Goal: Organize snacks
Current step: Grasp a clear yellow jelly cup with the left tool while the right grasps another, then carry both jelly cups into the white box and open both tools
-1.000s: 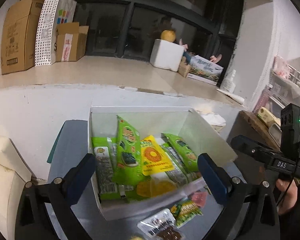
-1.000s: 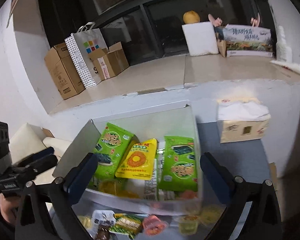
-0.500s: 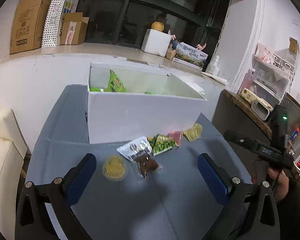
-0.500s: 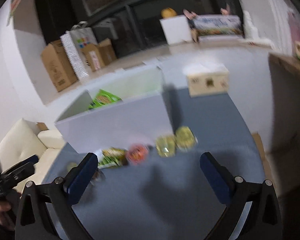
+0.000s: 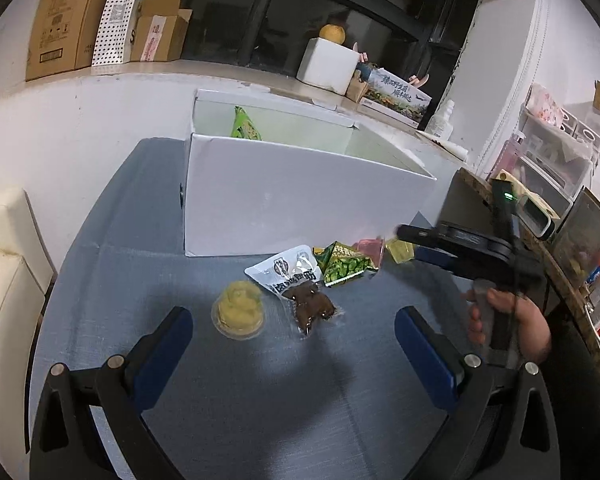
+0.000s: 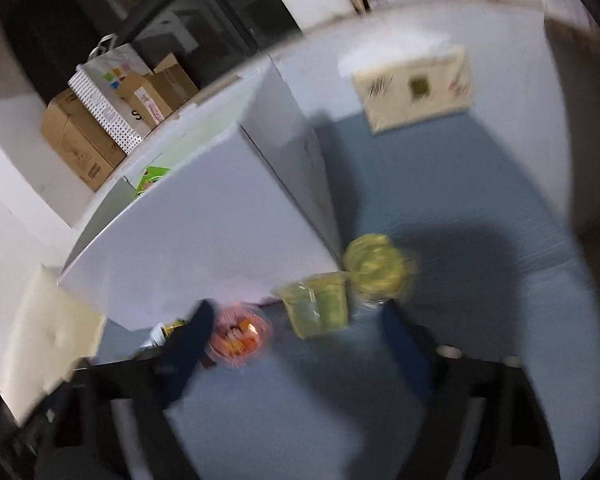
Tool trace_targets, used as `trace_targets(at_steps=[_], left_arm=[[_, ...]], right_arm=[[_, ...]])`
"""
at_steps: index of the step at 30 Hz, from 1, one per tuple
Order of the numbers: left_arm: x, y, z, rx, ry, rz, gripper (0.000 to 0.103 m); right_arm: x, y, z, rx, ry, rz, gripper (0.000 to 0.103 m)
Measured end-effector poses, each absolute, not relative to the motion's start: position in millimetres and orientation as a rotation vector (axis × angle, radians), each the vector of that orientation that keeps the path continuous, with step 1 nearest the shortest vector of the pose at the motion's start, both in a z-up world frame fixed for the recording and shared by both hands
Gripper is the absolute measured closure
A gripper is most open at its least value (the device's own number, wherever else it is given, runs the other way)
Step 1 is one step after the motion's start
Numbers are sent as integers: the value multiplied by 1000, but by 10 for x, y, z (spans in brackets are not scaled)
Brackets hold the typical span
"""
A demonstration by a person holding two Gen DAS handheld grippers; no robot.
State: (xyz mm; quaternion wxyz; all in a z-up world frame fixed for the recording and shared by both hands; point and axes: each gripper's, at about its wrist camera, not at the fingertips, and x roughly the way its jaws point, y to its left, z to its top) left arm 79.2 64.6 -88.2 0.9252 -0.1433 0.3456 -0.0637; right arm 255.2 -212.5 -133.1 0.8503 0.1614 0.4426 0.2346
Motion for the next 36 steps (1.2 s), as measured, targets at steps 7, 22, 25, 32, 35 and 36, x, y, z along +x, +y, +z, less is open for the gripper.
trace_targets(at_steps=[7,22,25,32,35,36], left_arm=[[856,663,-992,-292,736,-126,0],[1247,850,-1352,-270,815,-126,2],[1344,874,-1379,-269,836,-139,23],[1315,817,-1358,-231,835,-161,65],[1237,816,-1279,-234,811,-162,65],[1211,814,-1251,-238,803,-166,65]], right_arm=[[2709,-1961,-1476,385,961,478,56],[1797,-2249,-950,326,764,573,56],[1680,-2288,-885,332,748,582,56],[1610,-2296,-838,328,729,588,56],[1595,-2295,-838,326,728,594,56],[1588,-2296,-837,328,726,599,56]])
